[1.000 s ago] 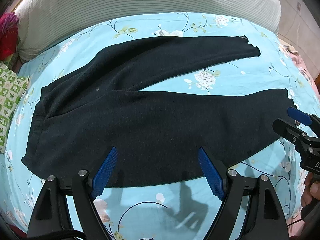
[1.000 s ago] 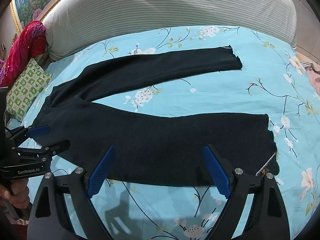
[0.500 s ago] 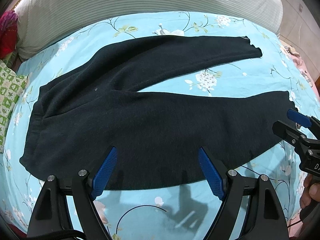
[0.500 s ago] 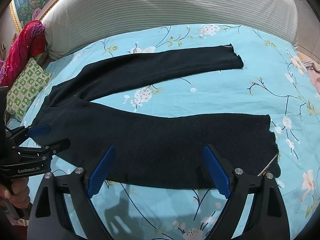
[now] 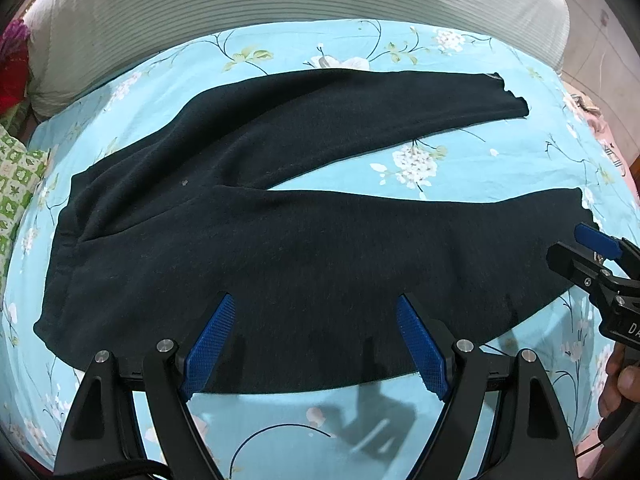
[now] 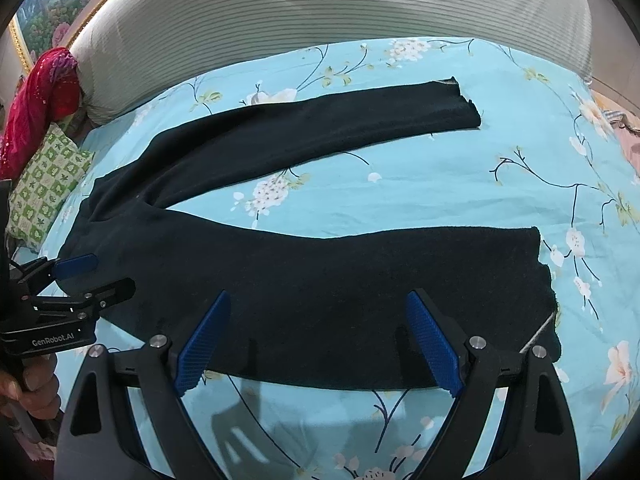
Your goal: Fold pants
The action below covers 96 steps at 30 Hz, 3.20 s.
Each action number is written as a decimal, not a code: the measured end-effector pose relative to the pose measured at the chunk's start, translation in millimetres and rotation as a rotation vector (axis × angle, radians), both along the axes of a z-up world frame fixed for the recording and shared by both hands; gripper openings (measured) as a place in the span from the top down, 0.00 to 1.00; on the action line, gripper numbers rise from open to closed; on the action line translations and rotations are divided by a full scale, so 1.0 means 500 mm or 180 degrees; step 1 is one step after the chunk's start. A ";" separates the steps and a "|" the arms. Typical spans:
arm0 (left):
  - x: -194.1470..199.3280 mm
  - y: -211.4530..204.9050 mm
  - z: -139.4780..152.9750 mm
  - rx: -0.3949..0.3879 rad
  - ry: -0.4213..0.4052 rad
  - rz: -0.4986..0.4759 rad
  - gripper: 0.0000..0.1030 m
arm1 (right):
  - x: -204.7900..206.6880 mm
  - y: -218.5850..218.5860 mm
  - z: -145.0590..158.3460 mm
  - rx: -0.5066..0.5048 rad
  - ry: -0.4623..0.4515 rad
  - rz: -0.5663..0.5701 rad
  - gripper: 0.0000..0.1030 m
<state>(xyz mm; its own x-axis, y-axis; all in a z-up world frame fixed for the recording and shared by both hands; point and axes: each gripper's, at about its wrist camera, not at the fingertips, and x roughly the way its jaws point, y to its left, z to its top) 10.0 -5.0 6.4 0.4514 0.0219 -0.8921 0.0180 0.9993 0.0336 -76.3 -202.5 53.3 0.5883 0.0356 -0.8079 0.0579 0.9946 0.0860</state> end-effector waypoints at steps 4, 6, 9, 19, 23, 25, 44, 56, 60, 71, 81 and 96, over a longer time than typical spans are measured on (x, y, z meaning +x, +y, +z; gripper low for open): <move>0.006 -0.001 0.000 -0.0018 0.0013 -0.0005 0.19 | 0.001 -0.002 -0.002 0.0003 0.0010 -0.0002 0.13; 0.011 0.000 0.001 -0.0022 0.0012 -0.0012 0.19 | 0.004 -0.004 -0.001 0.0010 0.0012 -0.0003 0.13; 0.020 -0.002 0.003 -0.0017 0.0018 -0.0022 0.19 | 0.013 -0.011 0.001 0.0017 0.0008 -0.0017 0.13; 0.100 0.009 0.017 0.0036 0.0022 -0.0071 0.19 | 0.077 -0.050 0.017 0.0055 -0.0029 -0.0055 0.13; 0.152 0.019 0.026 0.0055 0.0006 -0.0103 0.19 | 0.121 -0.081 0.025 0.0040 -0.0046 -0.0080 0.13; 0.184 0.024 0.032 0.0067 0.0001 -0.0125 0.19 | 0.148 -0.102 0.027 0.0047 -0.0038 -0.0105 0.13; 0.474 0.010 0.008 0.0205 0.0094 -0.0378 0.19 | 0.393 -0.301 0.030 0.0127 0.0023 -0.0410 0.13; 0.596 0.029 -0.054 0.0293 0.0265 -0.0522 0.19 | 0.496 -0.375 0.000 0.0250 0.0118 -0.0600 0.13; 0.613 0.028 -0.086 0.0113 0.0544 -0.0643 0.19 | 0.518 -0.372 -0.008 0.0319 0.0101 -0.0494 0.21; 0.554 0.030 -0.031 -0.0097 0.0388 -0.0975 0.94 | 0.473 -0.386 0.038 0.0529 -0.0043 -0.0338 0.92; 0.388 0.015 0.042 -0.0252 0.0167 -0.1064 0.95 | 0.321 -0.384 0.102 0.0552 -0.0280 -0.0012 0.92; 0.149 -0.021 0.062 -0.0418 0.0107 -0.1076 0.95 | 0.090 -0.327 0.084 0.0294 -0.0185 0.0139 0.93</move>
